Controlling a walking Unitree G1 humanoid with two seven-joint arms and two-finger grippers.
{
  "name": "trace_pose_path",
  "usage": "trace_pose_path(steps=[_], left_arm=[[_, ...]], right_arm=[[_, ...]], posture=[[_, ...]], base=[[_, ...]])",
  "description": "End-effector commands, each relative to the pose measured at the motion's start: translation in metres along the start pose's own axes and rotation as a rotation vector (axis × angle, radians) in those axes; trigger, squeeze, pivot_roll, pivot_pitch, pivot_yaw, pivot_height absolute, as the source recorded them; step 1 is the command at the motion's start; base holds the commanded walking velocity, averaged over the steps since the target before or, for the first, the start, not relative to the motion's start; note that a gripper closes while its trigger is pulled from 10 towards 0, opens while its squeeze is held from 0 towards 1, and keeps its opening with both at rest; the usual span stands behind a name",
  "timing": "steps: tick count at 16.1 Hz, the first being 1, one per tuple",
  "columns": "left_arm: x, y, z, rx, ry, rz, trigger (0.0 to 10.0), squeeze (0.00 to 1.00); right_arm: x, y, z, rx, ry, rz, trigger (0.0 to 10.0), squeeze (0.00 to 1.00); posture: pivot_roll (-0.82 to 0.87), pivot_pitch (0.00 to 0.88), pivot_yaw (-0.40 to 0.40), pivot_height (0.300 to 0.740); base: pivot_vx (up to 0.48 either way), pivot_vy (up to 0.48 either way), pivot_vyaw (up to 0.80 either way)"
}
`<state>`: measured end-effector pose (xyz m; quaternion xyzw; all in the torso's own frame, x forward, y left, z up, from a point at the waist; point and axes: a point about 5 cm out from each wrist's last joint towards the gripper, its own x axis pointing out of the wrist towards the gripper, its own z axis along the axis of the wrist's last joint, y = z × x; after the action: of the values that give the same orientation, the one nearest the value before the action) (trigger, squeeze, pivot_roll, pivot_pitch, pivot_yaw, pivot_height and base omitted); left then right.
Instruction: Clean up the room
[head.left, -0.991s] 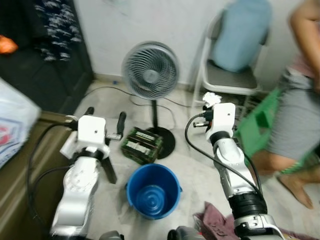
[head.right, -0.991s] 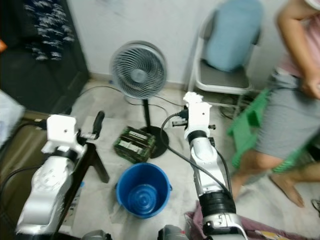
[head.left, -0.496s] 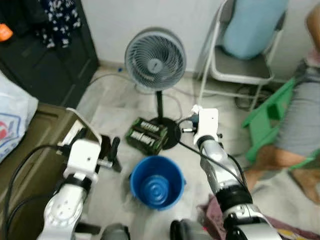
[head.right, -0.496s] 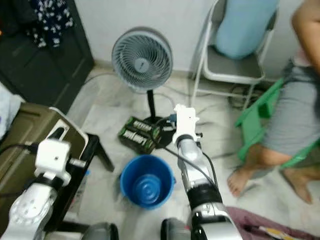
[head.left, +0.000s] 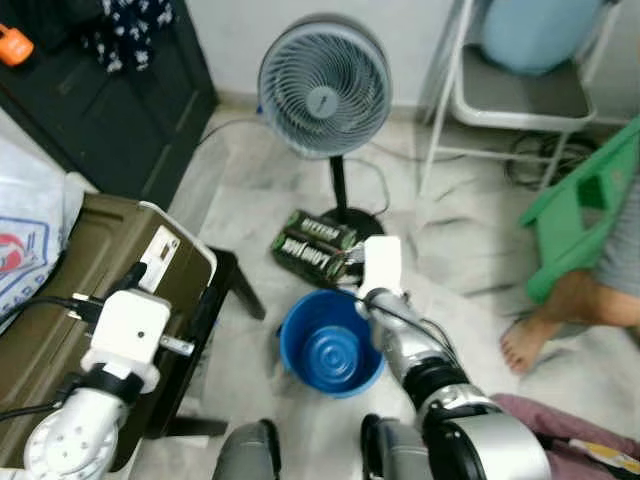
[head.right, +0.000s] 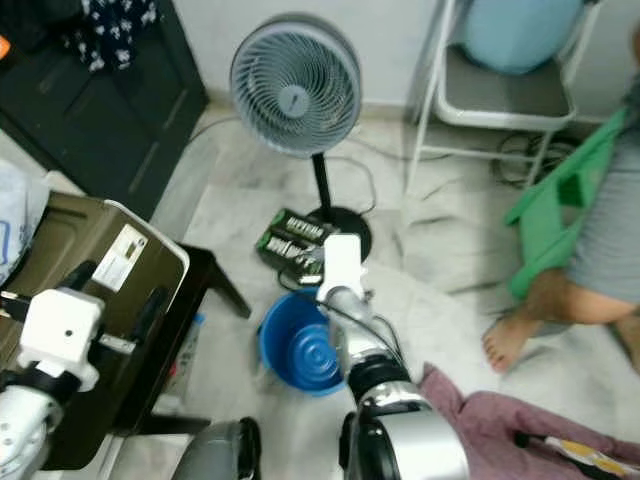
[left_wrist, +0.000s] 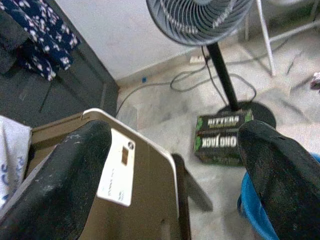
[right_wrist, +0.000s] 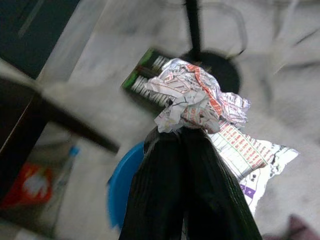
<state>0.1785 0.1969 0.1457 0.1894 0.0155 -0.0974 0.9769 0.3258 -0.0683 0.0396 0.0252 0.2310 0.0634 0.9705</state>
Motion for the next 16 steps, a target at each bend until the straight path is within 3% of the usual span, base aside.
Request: trace_pose_path(steps=[1, 7, 8, 9, 16], left_arm=[[-0.005, 0.006, 0.003, 0.014, 0.008, 0.001, 10.0, 0.0], [-0.013, 0.009, 0.009, 0.008, 0.037, -0.018, 10.0, 0.0], [-0.013, 0.009, 0.01, 0.008, 0.038, -0.022, 10.0, 0.0], [-0.012, 0.008, 0.01, 0.007, 0.039, -0.028, 10.0, 0.0], [-0.011, 0.007, 0.013, 0.003, 0.041, -0.029, 10.0, 0.0]], right_arm=[[0.0, 0.009, -0.004, 0.006, 0.027, 0.02, 10.0, 0.0], [0.0, 0.017, -0.018, 0.046, 0.098, 0.029, 10.0, 0.0], [0.0, 0.016, -0.018, 0.058, 0.1, 0.028, 10.0, 0.17], [0.001, 0.015, -0.015, 0.064, 0.093, 0.024, 10.0, 1.0], [0.003, 0.006, -0.007, 0.069, 0.051, -0.007, 10.0, 1.0]], posture=[[0.27, 0.288, 0.111, 0.74], [0.3, 0.31, 0.129, 0.74], [0.3, 0.311, 0.132, 0.74], [0.3, 0.31, 0.134, 0.74], [0.3, 0.315, 0.128, 0.74]], base=[[0.0, 0.0, 0.0], [0.0, 0.0, 0.0], [0.0, 0.0, 0.0], [0.0, 0.0, 0.0], [0.0, 0.0, 0.0]])
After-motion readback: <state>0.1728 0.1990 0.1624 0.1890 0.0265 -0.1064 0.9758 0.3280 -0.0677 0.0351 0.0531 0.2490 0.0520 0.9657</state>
